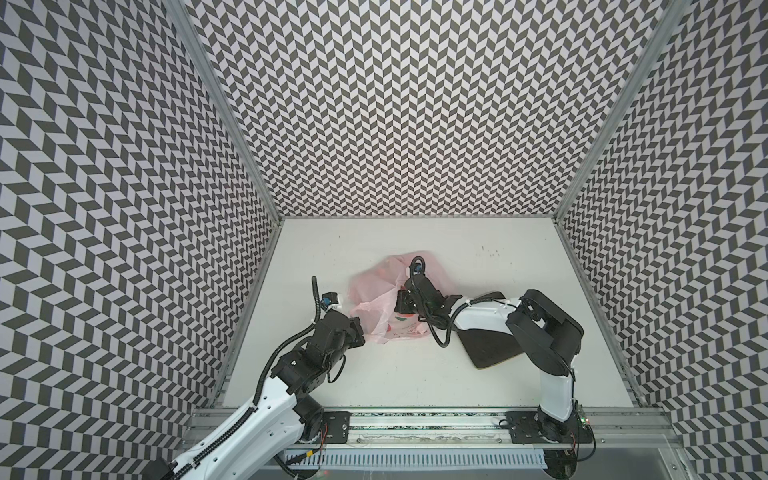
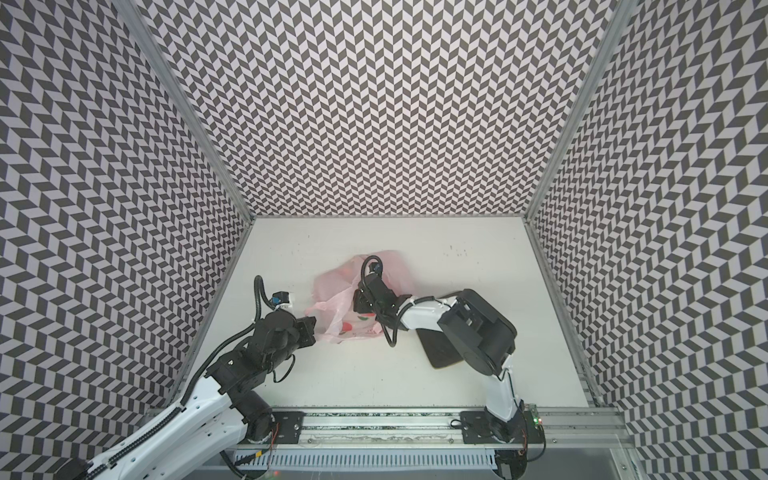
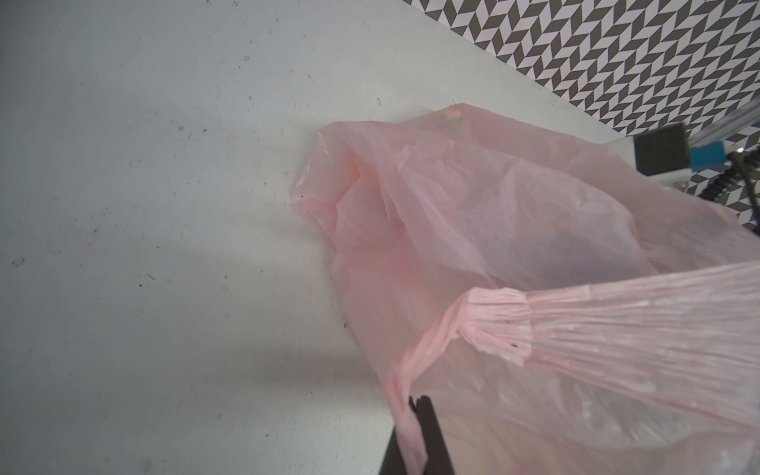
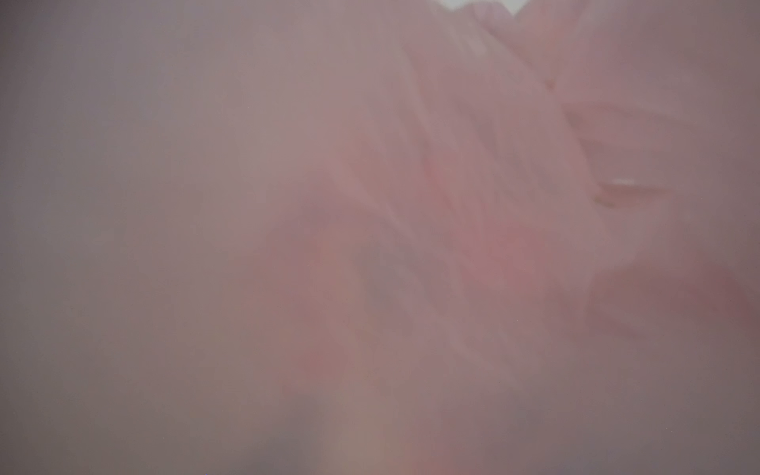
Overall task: Take the fake fruits out of the plastic bag
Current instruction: 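Push the right gripper down into the bag toward the fruits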
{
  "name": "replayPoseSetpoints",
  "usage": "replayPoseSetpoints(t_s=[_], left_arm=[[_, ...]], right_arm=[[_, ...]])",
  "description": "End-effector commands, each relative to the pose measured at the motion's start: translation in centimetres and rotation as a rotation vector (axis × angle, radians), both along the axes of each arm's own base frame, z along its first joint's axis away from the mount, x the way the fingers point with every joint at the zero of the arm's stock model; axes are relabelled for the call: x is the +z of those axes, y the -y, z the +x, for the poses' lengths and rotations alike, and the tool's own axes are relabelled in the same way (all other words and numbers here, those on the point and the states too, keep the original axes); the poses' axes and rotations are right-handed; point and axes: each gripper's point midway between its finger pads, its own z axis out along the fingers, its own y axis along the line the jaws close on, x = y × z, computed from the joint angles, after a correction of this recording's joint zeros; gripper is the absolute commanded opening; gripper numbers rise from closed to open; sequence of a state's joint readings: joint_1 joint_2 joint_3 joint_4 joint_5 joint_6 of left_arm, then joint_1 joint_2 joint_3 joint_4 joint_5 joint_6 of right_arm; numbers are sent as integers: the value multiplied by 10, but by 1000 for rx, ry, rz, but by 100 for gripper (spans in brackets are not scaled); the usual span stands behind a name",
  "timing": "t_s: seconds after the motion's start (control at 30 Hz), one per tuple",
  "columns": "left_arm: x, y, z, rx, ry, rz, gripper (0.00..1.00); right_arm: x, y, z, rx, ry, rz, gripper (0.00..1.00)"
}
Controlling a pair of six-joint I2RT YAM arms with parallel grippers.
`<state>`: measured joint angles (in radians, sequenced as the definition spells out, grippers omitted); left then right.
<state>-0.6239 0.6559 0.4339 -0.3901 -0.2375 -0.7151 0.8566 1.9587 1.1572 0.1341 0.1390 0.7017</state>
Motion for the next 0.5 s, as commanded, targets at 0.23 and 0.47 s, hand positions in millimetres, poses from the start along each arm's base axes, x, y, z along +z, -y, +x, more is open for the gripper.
replayPoseSetpoints(t_s=[0.23,0.47], left_arm=[[15,12,1,-49,62,-62,0],[18,18,2,-80,70,-74,0]], right_arm=[[9,-58,8,-54,-208,379,71],[-2,-67,20,-178,-313,457,77]])
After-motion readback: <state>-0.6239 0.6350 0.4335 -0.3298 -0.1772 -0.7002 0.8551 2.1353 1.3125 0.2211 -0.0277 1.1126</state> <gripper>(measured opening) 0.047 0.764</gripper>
